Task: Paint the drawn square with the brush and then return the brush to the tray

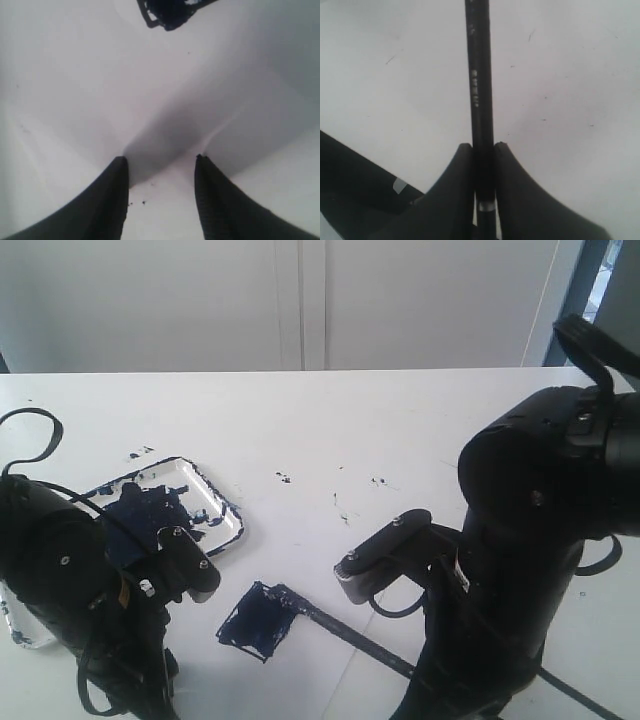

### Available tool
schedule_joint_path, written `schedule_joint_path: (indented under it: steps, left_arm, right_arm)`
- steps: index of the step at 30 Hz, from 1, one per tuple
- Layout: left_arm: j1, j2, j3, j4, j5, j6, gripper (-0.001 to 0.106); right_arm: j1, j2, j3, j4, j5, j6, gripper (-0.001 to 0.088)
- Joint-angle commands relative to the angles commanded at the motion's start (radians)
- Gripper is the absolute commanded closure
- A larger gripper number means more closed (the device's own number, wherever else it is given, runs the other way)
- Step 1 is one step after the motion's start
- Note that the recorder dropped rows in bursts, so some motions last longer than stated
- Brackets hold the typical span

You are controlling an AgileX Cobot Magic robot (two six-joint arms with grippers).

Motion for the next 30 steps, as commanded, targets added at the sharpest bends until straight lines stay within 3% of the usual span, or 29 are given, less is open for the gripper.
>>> schedule_joint_path:
  steps: [6, 18, 30]
  left_arm:
    - [0.000, 0.000, 0.000, 0.000, 0.000, 0.002, 0.057]
    - [0.000, 0.000, 0.000, 0.000, 0.002, 0.002, 0.057]
    - [0.000, 0.000, 0.000, 0.000, 0.002, 0.002, 0.057]
  right_arm:
    - [0.000, 0.000, 0.000, 0.014, -0.064, -0.005, 0.0868]
    - [0.000, 0.014, 0.000, 0.010, -0.011, -0.019, 0.0868]
    - [0.000, 0.026, 0.000, 0.010, -0.082, -0.019, 0.0868]
